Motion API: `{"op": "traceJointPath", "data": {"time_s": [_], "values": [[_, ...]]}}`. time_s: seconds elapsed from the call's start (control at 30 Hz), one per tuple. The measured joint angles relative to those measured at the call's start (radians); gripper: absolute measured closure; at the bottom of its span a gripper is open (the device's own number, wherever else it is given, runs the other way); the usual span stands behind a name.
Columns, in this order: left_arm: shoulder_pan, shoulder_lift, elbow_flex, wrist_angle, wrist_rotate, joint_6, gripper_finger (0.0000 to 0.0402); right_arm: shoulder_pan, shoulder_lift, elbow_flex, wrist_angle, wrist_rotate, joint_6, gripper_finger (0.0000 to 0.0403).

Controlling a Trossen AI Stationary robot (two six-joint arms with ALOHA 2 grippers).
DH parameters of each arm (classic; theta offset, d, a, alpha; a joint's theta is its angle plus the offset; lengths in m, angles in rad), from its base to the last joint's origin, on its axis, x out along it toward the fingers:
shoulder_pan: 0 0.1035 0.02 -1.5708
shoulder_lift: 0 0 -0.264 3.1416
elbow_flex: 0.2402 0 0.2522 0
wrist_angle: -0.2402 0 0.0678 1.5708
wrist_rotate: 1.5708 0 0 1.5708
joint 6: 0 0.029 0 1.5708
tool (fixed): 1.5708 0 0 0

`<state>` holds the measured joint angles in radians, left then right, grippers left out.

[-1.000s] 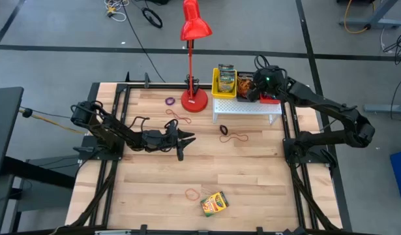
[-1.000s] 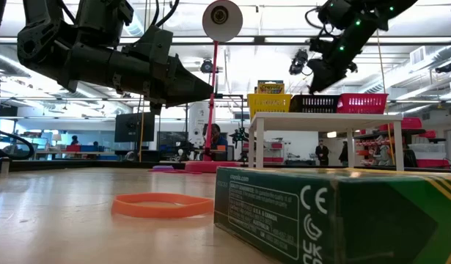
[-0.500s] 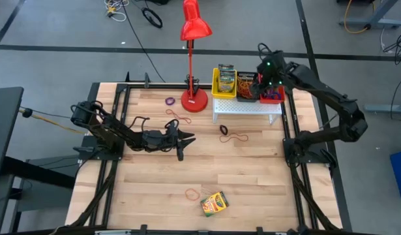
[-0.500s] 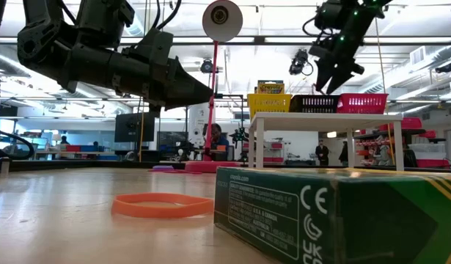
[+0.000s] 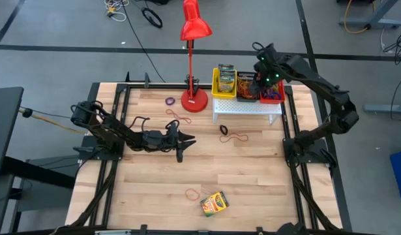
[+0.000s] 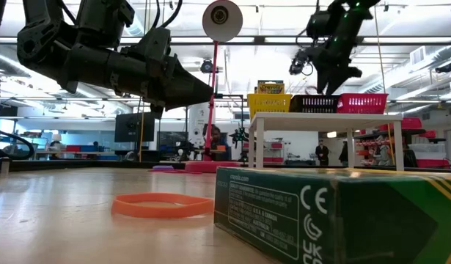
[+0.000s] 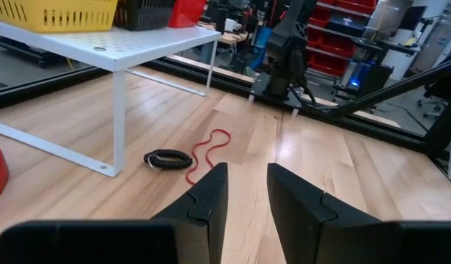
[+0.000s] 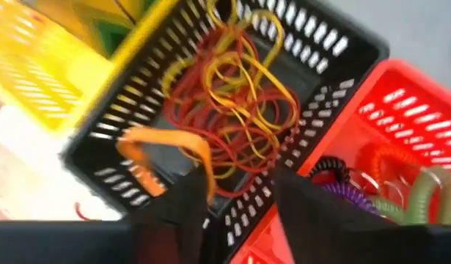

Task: Pick & Place Office Desk Supplies
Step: Put the orange rubber band into the black bin on the shelf, then put the red rubber band into the black bin on the shelf

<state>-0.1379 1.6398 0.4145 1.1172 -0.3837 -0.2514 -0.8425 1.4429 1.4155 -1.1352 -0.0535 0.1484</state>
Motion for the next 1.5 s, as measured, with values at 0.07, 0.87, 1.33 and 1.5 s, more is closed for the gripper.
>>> {"op": "traceJointPath", "data": {"time_s": [0.07,0.87,1.33,1.5], "values": [[0.000,0.000,0.000,0.000,0.000,0.000,0.0298,0.000,0.019,0.000,-0.003,-0.001,-0.011,0.0279],[-0.017,0.000,0.000,-0.011,0.045,0.049,0.0329,0.372,-0.457,-0.409,0.356,0.008,-0.117,0.0392],[-0.095,0.004,0.001,-0.098,0.043,0.038,0.0385,0.884,-0.601,-1.027,0.906,0.288,0.092,0.0355],[-0.099,0.010,0.001,-0.087,0.015,0.032,0.0385,0.891,-0.470,-1.087,1.046,0.330,0.126,0.0291]]}}
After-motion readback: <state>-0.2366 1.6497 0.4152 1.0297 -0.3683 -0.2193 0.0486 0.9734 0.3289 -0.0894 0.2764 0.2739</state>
